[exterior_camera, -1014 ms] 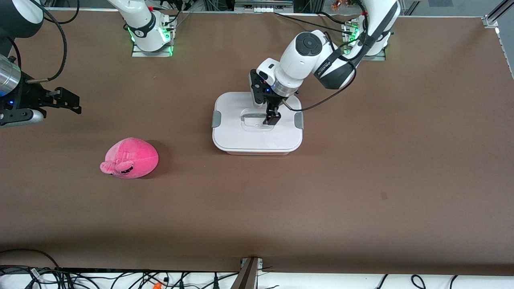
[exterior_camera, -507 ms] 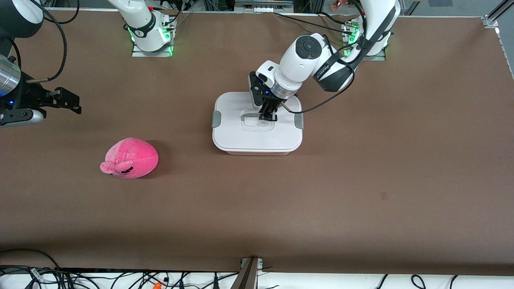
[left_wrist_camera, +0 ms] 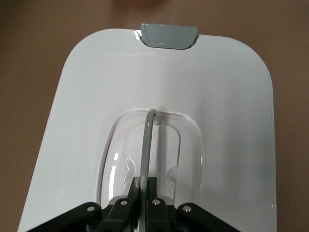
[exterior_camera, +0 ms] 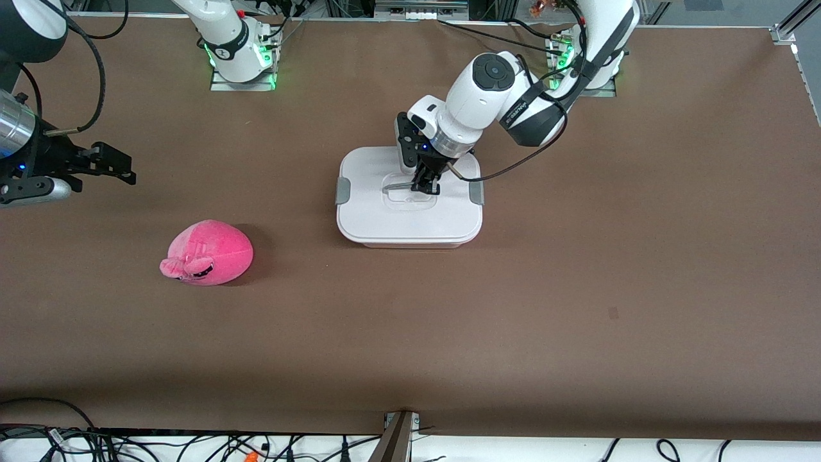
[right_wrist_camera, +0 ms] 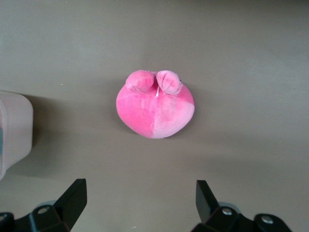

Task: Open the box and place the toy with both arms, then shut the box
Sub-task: 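Lift the lid aside with the left gripper while the right gripper reaches the toy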

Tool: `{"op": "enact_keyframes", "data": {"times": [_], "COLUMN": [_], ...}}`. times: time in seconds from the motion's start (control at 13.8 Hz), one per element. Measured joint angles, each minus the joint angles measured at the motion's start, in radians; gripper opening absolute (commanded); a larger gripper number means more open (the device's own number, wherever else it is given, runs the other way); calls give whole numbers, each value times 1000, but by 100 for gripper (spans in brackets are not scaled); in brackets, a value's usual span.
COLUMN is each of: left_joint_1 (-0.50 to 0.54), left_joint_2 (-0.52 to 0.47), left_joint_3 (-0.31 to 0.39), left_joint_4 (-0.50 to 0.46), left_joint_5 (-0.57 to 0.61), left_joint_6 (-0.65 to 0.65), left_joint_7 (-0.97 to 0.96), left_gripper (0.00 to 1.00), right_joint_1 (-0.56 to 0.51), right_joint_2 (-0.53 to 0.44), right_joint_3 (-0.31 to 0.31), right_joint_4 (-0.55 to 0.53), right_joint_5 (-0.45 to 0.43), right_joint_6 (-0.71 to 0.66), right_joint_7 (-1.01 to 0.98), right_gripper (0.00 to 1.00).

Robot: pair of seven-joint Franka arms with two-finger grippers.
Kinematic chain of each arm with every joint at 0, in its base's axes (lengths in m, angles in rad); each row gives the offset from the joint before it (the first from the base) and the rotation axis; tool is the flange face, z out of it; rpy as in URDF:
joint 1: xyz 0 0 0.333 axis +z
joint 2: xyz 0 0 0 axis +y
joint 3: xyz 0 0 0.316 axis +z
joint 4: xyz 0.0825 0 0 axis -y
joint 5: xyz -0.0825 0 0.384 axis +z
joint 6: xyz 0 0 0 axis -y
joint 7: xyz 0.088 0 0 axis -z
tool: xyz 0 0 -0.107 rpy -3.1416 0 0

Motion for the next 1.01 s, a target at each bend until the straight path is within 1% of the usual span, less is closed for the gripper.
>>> {"op": "enact_keyframes", "data": {"times": [0.14, 0.22, 0.36, 0.58, 0.72, 0.8, 1.01], "left_joint_1": [1, 4, 32, 98, 184, 234, 384], "left_joint_2": [-8, -20, -58, -114, -130, -130, -128], "left_joint_3": [-4, -5, -5, -2, 0, 2, 6], "left_joint_4": [42, 69, 129, 245, 314, 340, 400], "left_joint_5": [0, 0, 0, 0, 0, 0, 0], "left_joint_6": [-30, -87, -269, -601, -791, -858, -975], "left_joint_7": [0, -1, -1, -3, 12, 40, 136], "left_gripper": [0, 0, 0, 0, 0, 0, 0], "right_joint_1": [-3, -3, -3, -2, 0, 1, 3], "right_joint_2": [27, 43, 70, 129, 172, 195, 274], "right_joint_3": [-8, -8, -8, -6, -6, -4, -2], "right_joint_4": [0, 0, 0, -1, -2, -4, -25], "right_joint_5": [1, -2, -6, -28, -37, -37, -37], "right_joint_6": [2, 5, 9, 16, 56, 82, 181], "right_joint_7": [-3, -3, -3, -4, -4, -4, -4], "right_gripper": [100, 100, 100, 100, 100, 100, 100]}}
